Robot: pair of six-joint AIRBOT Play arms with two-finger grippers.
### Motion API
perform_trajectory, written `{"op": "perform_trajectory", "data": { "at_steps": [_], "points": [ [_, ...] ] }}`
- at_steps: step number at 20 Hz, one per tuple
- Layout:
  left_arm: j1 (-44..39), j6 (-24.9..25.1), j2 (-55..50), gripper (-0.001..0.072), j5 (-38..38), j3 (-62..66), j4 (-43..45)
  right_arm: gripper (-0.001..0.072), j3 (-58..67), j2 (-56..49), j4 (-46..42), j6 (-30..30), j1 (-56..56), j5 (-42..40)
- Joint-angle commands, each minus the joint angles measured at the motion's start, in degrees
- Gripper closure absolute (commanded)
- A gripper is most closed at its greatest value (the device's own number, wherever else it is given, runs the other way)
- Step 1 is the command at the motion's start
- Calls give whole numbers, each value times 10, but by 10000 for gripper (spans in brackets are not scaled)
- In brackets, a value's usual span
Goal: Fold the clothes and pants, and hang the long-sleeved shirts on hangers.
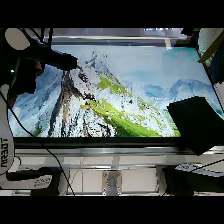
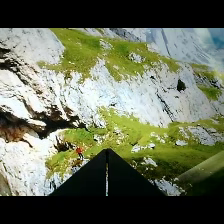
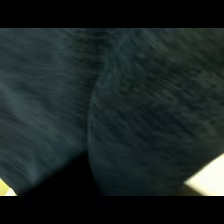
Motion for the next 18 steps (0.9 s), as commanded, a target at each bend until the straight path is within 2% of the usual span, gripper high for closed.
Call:
{"op": "perform_trajectory", "data": {
  "at_steps": [1,3,4,5,8,10,12,18],
  "points": [
    [1,0,0,690,0,0,0,117,-52,33,-40,26,-49,69],
    [0,0,0,691,0,0,0,119,-2,62,-38,49,-63,130],
    [0,0,0,691,0,0,0,119,35,86,-28,89,-64,132],
    [0,0,0,691,0,0,0,120,65,118,17,114,-61,114],
    [1,0,0,690,0,0,0,120,104,214,235,100,-15,-6],
    [1,0,0,690,0,0,0,120,104,266,343,32,52,-41],
    [0,0,0,690,0,0,0,120,104,299,353,-10,152,-47],
    [0,0,0,690,0,0,0,120,104,305,228,-13,385,-1]
  ]
}}
